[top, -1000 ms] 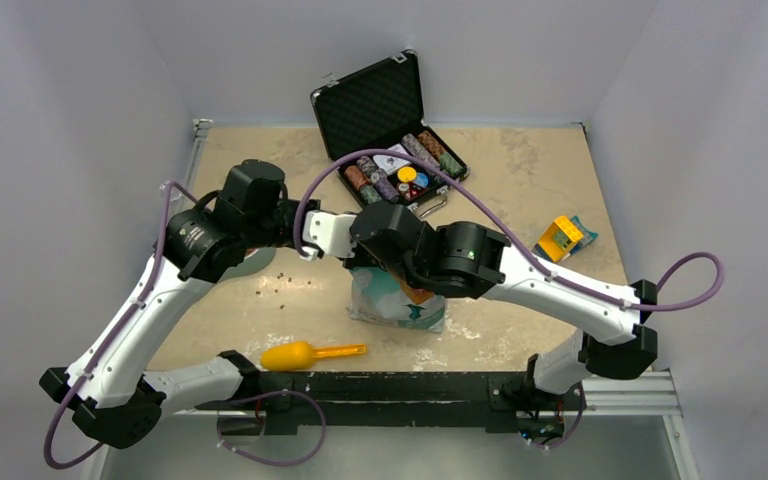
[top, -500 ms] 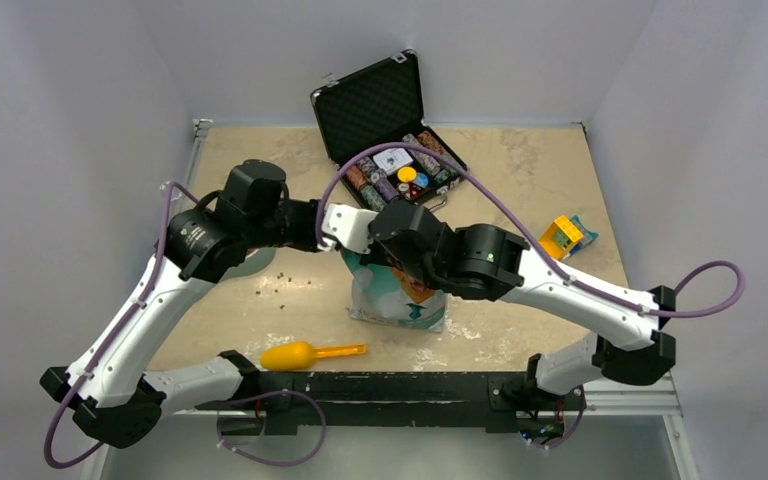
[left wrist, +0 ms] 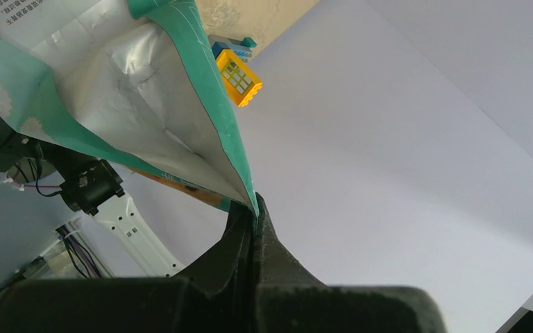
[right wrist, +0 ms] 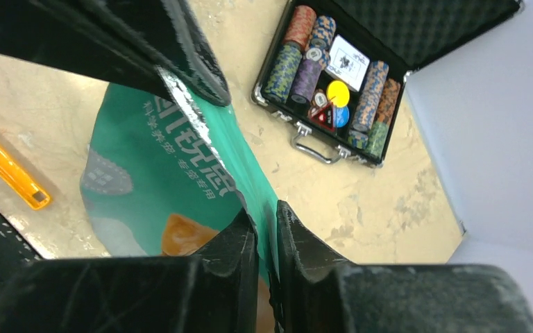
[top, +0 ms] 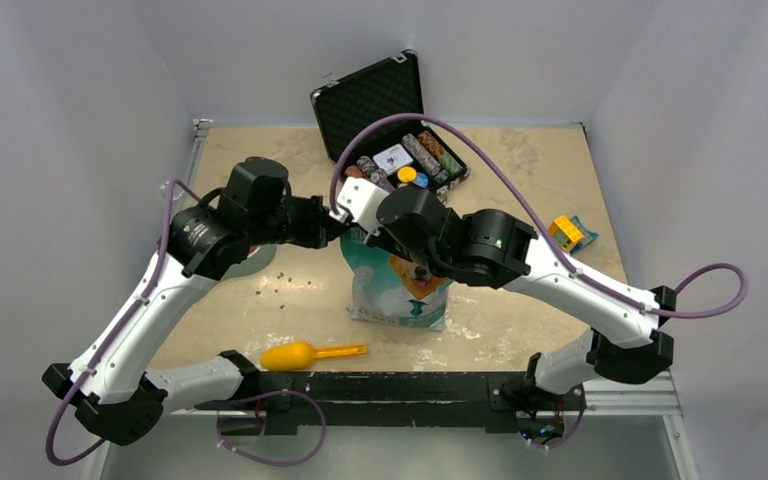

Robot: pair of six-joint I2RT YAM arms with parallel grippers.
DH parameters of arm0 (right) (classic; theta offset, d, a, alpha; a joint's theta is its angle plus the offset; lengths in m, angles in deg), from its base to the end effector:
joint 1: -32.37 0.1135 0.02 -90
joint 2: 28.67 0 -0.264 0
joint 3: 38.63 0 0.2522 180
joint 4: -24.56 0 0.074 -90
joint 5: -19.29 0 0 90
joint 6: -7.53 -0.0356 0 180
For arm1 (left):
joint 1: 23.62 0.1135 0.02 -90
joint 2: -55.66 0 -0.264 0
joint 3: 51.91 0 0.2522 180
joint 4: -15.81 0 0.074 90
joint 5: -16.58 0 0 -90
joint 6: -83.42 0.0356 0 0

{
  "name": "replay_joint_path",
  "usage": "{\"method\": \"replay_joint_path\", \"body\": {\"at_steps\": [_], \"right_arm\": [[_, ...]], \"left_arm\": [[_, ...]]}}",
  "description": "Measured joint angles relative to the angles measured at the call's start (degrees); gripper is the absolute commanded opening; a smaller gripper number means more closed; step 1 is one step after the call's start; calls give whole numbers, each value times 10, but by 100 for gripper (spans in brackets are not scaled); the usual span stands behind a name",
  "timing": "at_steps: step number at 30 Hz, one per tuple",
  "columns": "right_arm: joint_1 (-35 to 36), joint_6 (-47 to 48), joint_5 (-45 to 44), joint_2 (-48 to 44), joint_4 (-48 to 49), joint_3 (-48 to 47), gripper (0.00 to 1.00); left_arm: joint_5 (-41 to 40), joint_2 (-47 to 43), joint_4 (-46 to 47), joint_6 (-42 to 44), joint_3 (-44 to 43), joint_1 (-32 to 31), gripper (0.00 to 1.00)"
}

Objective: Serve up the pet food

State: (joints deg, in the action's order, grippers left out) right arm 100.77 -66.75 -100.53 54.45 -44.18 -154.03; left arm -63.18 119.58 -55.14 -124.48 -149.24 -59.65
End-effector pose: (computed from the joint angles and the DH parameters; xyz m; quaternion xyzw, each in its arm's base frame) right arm 0.1217 0.2594 0.4480 -0.4919 0.7182 -0.0128 0.4920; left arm 0.1588 -0.1233 0.4231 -0.5556 0.7008 -0.4469 0.0213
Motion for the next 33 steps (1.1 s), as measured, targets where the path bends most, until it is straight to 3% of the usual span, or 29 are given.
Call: {"method": "replay_joint_path", "body": {"at_steps": [3,5,14,18,19,25,33], "right_arm": [[-6,-38,-13,9,-28,-21,13],[-6,-59,-23,10,-40,-25,0],[-7,-104,-23,13,-58,-34,0],[-7,-61,2,-18,-33,0,0],[-7,-50,6,-23,-36,1,0],[-3,12,27,-26,-35,1,0],[-1,62,39,-26,-33,1,0]], "left_arm": [[-1,0,1,0,0,0,0],[0,1,1,0,-1,0,0],[5,2,0,0,-3,-2,1],[16,5,7,7,-3,-6,39],[15,6,10,10,-6,-10,41],[20,19,34,15,-26,-30,44],[35,65,40,33,-42,-40,38]]}}
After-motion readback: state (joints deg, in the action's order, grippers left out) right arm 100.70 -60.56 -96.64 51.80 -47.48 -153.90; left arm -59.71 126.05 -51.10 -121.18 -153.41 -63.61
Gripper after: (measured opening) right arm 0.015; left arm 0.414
